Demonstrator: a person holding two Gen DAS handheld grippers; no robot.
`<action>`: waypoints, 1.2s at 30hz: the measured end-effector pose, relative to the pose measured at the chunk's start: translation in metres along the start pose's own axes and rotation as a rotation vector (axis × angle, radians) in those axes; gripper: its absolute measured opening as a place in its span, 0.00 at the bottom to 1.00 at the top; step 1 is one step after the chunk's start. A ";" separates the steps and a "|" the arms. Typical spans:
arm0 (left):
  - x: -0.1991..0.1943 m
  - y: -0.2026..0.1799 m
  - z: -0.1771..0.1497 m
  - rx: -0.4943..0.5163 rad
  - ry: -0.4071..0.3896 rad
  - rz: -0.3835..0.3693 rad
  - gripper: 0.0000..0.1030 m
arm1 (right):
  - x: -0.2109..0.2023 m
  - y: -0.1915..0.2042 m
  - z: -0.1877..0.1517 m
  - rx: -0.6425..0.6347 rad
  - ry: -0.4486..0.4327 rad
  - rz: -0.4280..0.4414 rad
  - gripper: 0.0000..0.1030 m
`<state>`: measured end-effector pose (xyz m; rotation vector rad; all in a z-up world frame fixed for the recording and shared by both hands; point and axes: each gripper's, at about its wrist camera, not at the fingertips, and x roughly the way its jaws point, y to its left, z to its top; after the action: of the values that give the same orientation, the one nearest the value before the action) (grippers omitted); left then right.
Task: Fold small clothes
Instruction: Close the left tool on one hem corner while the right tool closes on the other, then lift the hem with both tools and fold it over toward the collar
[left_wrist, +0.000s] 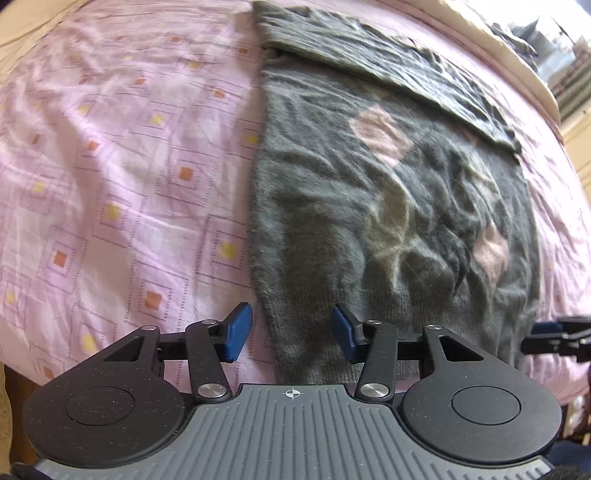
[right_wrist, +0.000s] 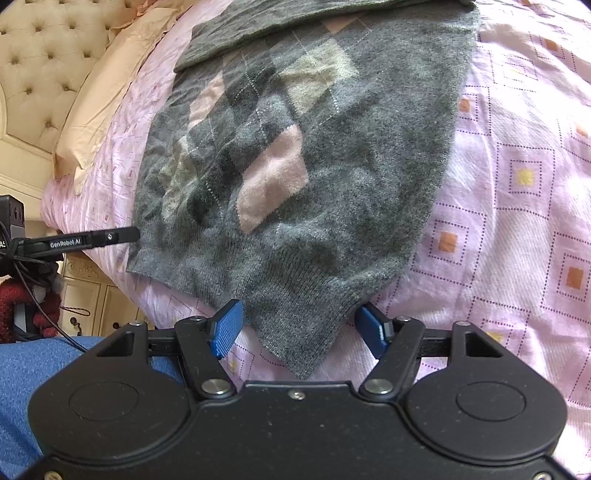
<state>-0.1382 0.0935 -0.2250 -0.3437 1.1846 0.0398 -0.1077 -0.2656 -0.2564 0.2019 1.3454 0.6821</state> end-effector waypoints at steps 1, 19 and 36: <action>0.000 0.001 0.000 -0.011 -0.004 0.000 0.45 | 0.000 0.000 0.000 0.000 0.000 0.000 0.69; 0.011 -0.020 0.022 0.032 0.038 -0.126 0.07 | -0.008 -0.014 0.003 0.136 -0.016 0.024 0.12; -0.092 -0.042 0.102 0.001 -0.261 -0.235 0.07 | -0.133 0.005 0.064 0.146 -0.428 0.089 0.11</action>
<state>-0.0725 0.0967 -0.0970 -0.4604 0.8810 -0.1177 -0.0585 -0.3200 -0.1286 0.4990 0.9777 0.5750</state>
